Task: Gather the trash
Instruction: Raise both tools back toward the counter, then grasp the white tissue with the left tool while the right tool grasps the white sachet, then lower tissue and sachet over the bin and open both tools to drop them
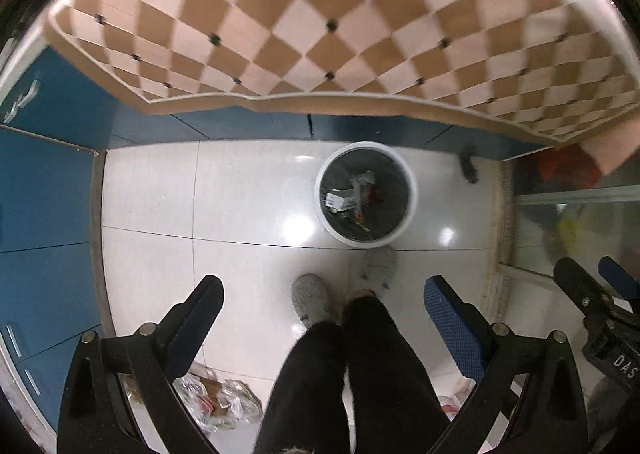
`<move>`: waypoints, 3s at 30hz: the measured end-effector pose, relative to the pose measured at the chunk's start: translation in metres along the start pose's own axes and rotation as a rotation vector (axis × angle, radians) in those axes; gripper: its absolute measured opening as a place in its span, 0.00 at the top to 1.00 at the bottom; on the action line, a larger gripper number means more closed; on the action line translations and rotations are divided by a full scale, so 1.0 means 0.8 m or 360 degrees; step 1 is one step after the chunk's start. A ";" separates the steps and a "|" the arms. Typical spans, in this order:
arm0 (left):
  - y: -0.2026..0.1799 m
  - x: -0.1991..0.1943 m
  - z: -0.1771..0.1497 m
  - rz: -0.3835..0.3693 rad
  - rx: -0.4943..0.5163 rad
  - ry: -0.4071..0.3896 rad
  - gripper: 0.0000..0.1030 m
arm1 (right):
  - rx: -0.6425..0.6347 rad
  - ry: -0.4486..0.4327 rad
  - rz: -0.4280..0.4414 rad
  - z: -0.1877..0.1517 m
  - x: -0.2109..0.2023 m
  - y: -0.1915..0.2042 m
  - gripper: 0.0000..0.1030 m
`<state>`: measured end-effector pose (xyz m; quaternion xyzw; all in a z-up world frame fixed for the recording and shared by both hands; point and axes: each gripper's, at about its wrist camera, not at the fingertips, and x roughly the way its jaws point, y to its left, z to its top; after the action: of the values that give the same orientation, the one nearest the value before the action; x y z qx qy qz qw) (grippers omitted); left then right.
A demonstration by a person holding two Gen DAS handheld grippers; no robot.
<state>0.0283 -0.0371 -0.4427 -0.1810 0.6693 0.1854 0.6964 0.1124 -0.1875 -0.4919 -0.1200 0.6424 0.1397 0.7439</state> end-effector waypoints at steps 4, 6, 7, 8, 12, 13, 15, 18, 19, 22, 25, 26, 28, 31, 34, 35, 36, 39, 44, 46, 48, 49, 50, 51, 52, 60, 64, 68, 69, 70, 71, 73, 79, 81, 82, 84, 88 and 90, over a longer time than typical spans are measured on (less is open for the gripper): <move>-0.005 -0.060 -0.014 -0.0043 0.0065 -0.0066 0.01 | 0.0021 -0.0045 0.0013 -0.017 -0.078 0.002 0.00; -0.006 -0.083 -0.021 -0.0049 0.0097 -0.0107 0.01 | 0.0029 -0.0074 0.0014 -0.025 -0.107 0.000 0.00; -0.005 -0.092 -0.022 -0.0057 0.0104 -0.0123 0.01 | 0.0030 -0.0086 0.0019 -0.029 -0.118 0.001 0.00; -0.004 -0.098 -0.024 -0.0063 0.0108 -0.0139 0.01 | 0.0028 -0.0098 0.0025 -0.032 -0.130 0.000 0.00; 0.002 -0.127 -0.023 -0.0067 0.0088 -0.0203 0.01 | 0.0032 -0.0163 0.0043 -0.038 -0.163 0.002 0.00; 0.003 -0.135 -0.021 -0.0051 0.0084 -0.0224 0.01 | 0.0042 -0.0183 0.0058 -0.037 -0.171 0.001 0.00; 0.000 -0.151 -0.008 -0.0009 0.0087 -0.0281 0.01 | 0.0066 -0.0211 0.0108 -0.032 -0.185 0.003 0.00; -0.009 -0.179 0.021 0.0052 0.0087 -0.0412 0.01 | 0.0117 -0.0254 0.0223 -0.007 -0.197 -0.003 0.00; -0.013 -0.188 0.036 0.0067 0.0087 -0.0462 0.01 | 0.0130 -0.0264 0.0254 0.004 -0.200 -0.005 0.00; -0.025 -0.208 0.086 0.0114 0.0076 -0.0551 0.01 | 0.0175 -0.0299 0.0335 0.054 -0.205 -0.018 0.00; -0.036 -0.214 0.156 0.0140 0.0009 -0.0555 0.01 | 0.0215 -0.0314 0.0376 0.120 -0.202 -0.035 0.00; -0.039 -0.214 0.180 0.0131 -0.0019 -0.0547 0.01 | 0.0230 -0.0309 0.0381 0.141 -0.198 -0.042 0.00; -0.047 -0.207 0.234 0.0125 -0.0081 -0.0528 0.01 | 0.0275 -0.0275 0.0408 0.197 -0.187 -0.062 0.00; -0.059 -0.189 0.309 0.0097 -0.0151 -0.0460 0.01 | 0.0303 -0.0284 0.0371 0.274 -0.171 -0.089 0.00; -0.062 -0.161 0.383 0.0064 -0.0220 -0.0397 0.01 | 0.0352 -0.0295 0.0323 0.354 -0.147 -0.118 0.00; -0.063 -0.154 0.401 0.0057 -0.0226 -0.0387 0.01 | 0.0373 -0.0292 0.0316 0.381 -0.137 -0.127 0.00; -0.064 -0.145 0.422 0.0045 -0.0231 -0.0377 0.01 | 0.0390 -0.0290 0.0316 0.401 -0.128 -0.135 0.00; -0.069 -0.114 0.475 0.0016 -0.0234 -0.0350 0.02 | 0.0431 -0.0275 0.0307 0.459 -0.095 -0.148 0.00; -0.073 -0.073 0.522 -0.0002 -0.0210 -0.0272 0.84 | 0.0428 -0.0237 0.0272 0.528 -0.039 -0.145 0.09; -0.072 -0.076 0.520 0.0050 -0.0192 -0.0341 0.93 | 0.0360 -0.0320 0.0265 0.536 -0.040 -0.134 0.43; -0.073 -0.075 0.511 0.0099 -0.0150 -0.0363 0.98 | 0.0285 -0.0350 0.0131 0.538 -0.040 -0.119 0.81; -0.073 -0.076 0.505 0.0126 -0.0128 -0.0380 0.98 | 0.0270 -0.0360 0.0100 0.536 -0.038 -0.116 0.92; -0.073 -0.077 0.498 0.0149 -0.0110 -0.0394 0.98 | 0.0258 -0.0389 0.0077 0.534 -0.038 -0.114 0.96; -0.071 -0.081 0.489 0.0150 -0.0103 -0.0410 0.99 | 0.0258 -0.0394 0.0089 0.531 -0.037 -0.114 0.99; -0.069 -0.086 0.482 0.0143 -0.0106 -0.0427 0.99 | 0.0269 -0.0406 0.0095 0.528 -0.039 -0.116 0.99; -0.053 -0.184 0.394 -0.0044 -0.0111 -0.0667 0.99 | 0.0358 -0.0656 0.0174 0.473 -0.121 -0.142 1.00; -0.048 -0.220 0.346 -0.0157 -0.0079 -0.0704 0.99 | 0.0359 -0.0735 0.0234 0.424 -0.174 -0.143 1.00; -0.044 -0.216 0.278 -0.0211 -0.0052 -0.0631 0.99 | 0.0316 -0.0732 0.0320 0.352 -0.204 -0.128 1.00; -0.040 -0.209 0.266 -0.0213 -0.0052 -0.0605 0.99 | 0.0289 -0.0712 0.0336 0.330 -0.205 -0.119 1.00; -0.038 -0.201 0.250 -0.0224 -0.0051 -0.0568 0.99 | 0.0265 -0.0682 0.0353 0.307 -0.202 -0.111 1.00; -0.033 -0.186 0.231 -0.0230 -0.0052 -0.0513 0.99 | 0.0247 -0.0653 0.0361 0.290 -0.198 -0.104 1.00; -0.028 -0.158 0.204 -0.0229 -0.0054 -0.0418 0.99 | 0.0208 -0.0570 0.0370 0.246 -0.181 -0.092 1.00; -0.014 -0.011 0.144 -0.0196 -0.0052 -0.0076 0.99 | 0.0201 -0.0207 0.0384 0.140 -0.066 -0.071 1.00; -0.011 0.055 0.133 -0.0209 -0.0062 0.0032 0.99 | 0.0168 -0.0099 0.0355 0.114 -0.010 -0.062 1.00; -0.010 0.087 0.130 -0.0222 -0.0072 0.0085 0.99 | 0.0152 -0.0061 0.0329 0.104 0.019 -0.059 1.00; -0.009 0.164 0.124 -0.0253 -0.0094 0.0189 0.99 | 0.0146 0.0035 0.0299 0.085 0.089 -0.053 1.00; -0.012 0.311 0.117 -0.0279 -0.0100 0.0341 0.99 | 0.0138 0.0127 0.0205 0.060 0.233 -0.047 1.00; -0.014 0.379 0.116 -0.0269 -0.0092 0.0395 0.99 | 0.0155 0.0164 0.0164 0.052 0.305 -0.045 1.00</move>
<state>0.1252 0.0047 -0.7418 -0.2782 0.7270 0.1216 0.6159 0.1970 -0.1931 -0.7276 -0.0576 0.6911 0.1400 0.7067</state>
